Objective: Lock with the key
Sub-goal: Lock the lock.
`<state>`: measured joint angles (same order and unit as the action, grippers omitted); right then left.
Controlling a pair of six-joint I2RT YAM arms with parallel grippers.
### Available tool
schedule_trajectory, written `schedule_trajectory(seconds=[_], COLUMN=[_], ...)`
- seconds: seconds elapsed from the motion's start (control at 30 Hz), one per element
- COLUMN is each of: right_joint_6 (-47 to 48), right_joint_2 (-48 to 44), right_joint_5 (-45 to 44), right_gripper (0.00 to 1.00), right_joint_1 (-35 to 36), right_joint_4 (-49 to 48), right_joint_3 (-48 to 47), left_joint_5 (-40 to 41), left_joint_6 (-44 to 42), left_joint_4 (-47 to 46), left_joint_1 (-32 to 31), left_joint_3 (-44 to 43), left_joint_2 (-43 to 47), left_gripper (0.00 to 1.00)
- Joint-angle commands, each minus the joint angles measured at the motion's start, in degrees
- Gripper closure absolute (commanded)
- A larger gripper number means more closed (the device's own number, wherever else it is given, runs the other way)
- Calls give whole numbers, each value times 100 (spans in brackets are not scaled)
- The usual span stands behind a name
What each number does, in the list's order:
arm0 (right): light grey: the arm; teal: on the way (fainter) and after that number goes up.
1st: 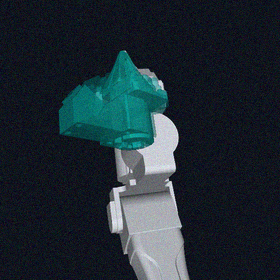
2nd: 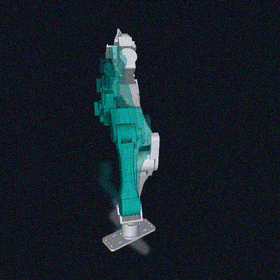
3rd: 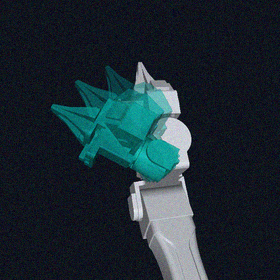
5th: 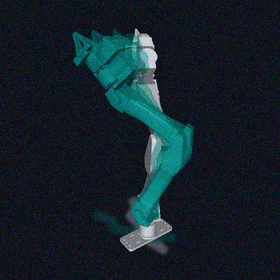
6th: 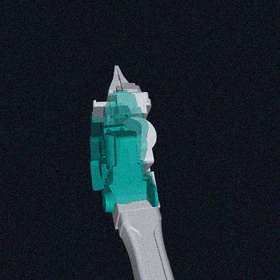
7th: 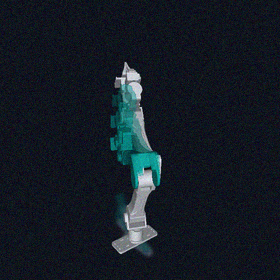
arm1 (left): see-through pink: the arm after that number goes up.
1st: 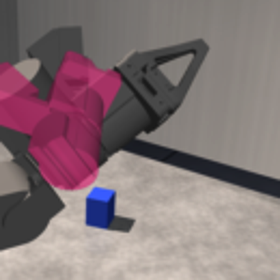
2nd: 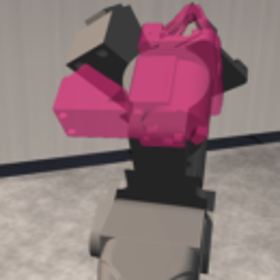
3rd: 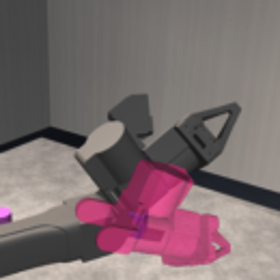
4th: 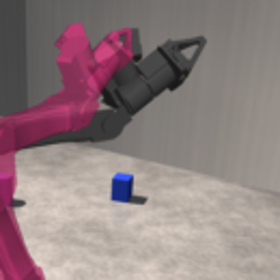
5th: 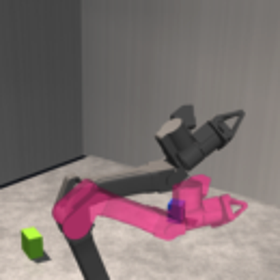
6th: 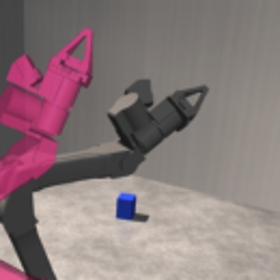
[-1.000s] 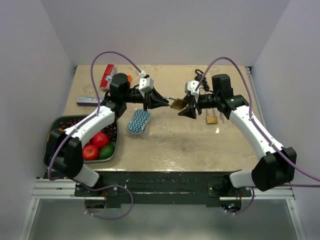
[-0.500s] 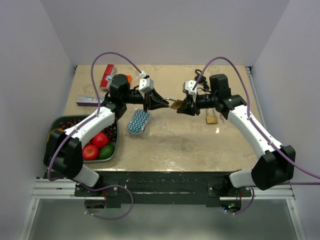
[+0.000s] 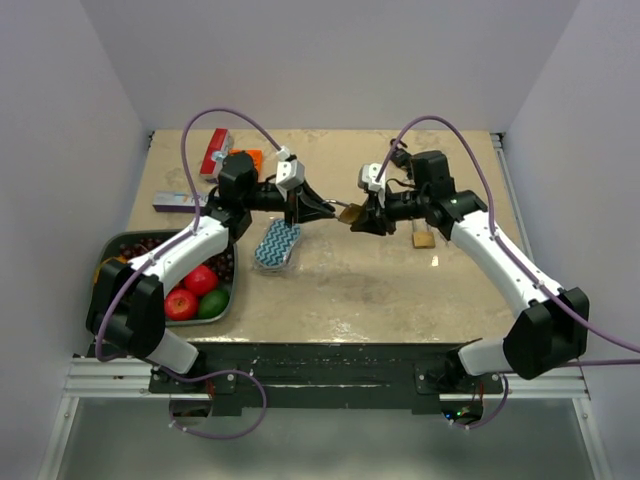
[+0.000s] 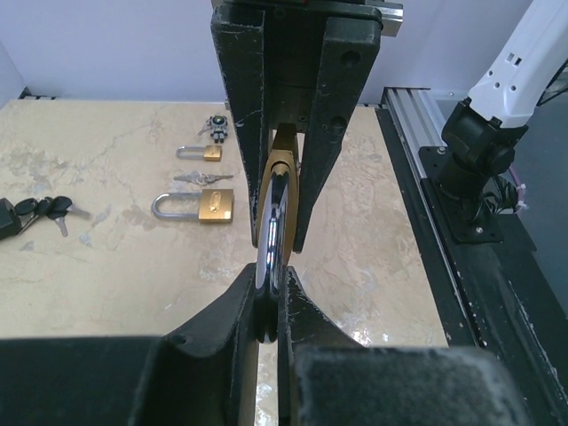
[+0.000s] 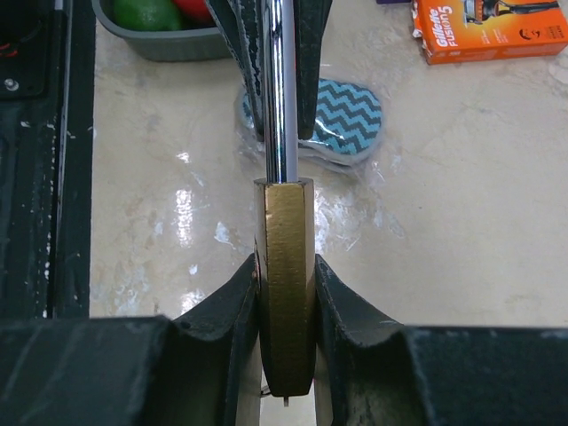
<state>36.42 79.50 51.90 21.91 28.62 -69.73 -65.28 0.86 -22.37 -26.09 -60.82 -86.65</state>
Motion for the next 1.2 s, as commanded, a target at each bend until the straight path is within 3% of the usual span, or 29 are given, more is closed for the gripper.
schedule_trajectory(seconds=[0.0,0.47,0.8,0.97,1.17], right_joint_6=[-671,-2148,-1999,-1911,-1560], right_joint_2=[-49,170,443,443,496], right_joint_5=[743,787,1103,1182,1209], right_gripper=[100,100,100,100,100], right_joint_1=[647,1017,1157,1193,1202], right_joint_4=[-1665,-3855,-3987,-3935,-3531], right_joint_3=[-155,-198,-611,-760,-945], left_joint_5=[-161,-512,-838,-1048,-1075], left_joint_6=[-25,968,1082,1741,1847], left_joint_4=[-768,-2254,-1867,-2675,-2641], left_joint_1=[-397,-678,-687,-722,-740], left_joint_3=[96,580,325,263,184], left_joint_2=[105,-255,-633,-1046,-1179], left_gripper=[100,100,100,100,100])
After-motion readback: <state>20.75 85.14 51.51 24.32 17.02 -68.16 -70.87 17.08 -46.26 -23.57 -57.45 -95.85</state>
